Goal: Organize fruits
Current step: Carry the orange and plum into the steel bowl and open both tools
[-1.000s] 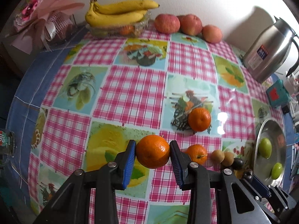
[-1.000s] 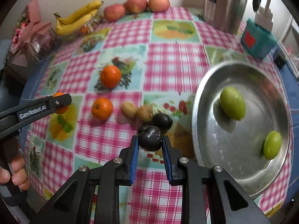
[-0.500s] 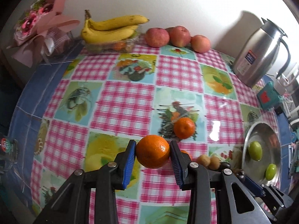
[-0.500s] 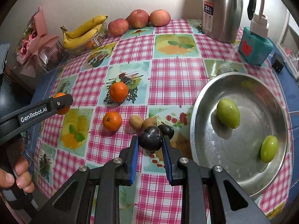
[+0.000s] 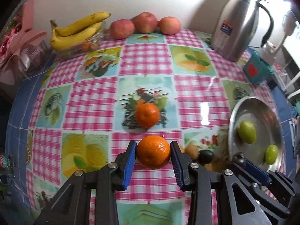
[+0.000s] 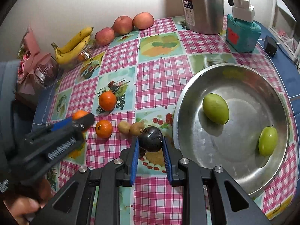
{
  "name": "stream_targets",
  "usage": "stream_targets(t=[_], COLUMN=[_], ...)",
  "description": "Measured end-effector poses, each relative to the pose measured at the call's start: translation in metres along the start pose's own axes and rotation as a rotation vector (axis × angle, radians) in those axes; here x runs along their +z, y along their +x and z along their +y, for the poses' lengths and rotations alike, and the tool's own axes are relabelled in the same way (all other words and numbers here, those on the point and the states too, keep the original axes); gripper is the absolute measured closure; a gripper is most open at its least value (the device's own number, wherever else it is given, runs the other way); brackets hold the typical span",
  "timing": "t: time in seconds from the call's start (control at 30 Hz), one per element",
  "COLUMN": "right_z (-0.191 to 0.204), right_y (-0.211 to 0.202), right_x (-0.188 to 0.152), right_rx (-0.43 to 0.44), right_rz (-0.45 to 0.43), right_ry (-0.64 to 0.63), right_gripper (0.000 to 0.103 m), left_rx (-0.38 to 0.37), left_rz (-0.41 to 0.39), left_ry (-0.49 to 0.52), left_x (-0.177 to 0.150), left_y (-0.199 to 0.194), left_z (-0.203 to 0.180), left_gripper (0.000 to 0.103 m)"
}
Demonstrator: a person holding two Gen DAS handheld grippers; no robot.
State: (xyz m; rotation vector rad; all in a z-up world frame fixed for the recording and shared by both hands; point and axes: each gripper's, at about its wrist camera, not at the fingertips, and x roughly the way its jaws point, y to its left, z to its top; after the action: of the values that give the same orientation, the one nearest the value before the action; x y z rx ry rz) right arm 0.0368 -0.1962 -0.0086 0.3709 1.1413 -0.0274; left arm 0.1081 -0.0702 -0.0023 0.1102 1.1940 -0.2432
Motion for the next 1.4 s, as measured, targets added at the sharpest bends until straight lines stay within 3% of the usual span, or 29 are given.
stream_targets(t=[0.17,0.37,0.87,1.07,1.4], right_z=[-0.014,-0.039,-0.114,-0.126,-0.131], right_y=[-0.005,-0.016,-0.049,-0.050,-0.026], right_x=[0.004,0.009,0.013,0.014,0.009], right_rx=[-0.029,-0.091,-0.214,-0.220,-0.218], right_rz=[-0.023,-0.069,-0.160,-0.157,-0.064], right_ry=[0.046,0.112,0.315,0.332,0.331], right_gripper=[0.077,0.077,0.077,0.077,0.077], left_rx=[-0.012,-0.081,-0.197,-0.176,-0.147], left_rz=[-0.009,-0.021,-0.030,-0.003,0.020], left_ry=[0.024,0.045,0.200,0.275,0.329], left_x=[-0.002,-0.002,-0.019,-0.030,-0.040], left_y=[-0.005,-0.012,-0.019,-0.004,0.014], left_z=[-0.010,-0.025,-0.097,-0.126,-0.145], left_gripper=[0.064,0.064,0.064,0.064,0.064])
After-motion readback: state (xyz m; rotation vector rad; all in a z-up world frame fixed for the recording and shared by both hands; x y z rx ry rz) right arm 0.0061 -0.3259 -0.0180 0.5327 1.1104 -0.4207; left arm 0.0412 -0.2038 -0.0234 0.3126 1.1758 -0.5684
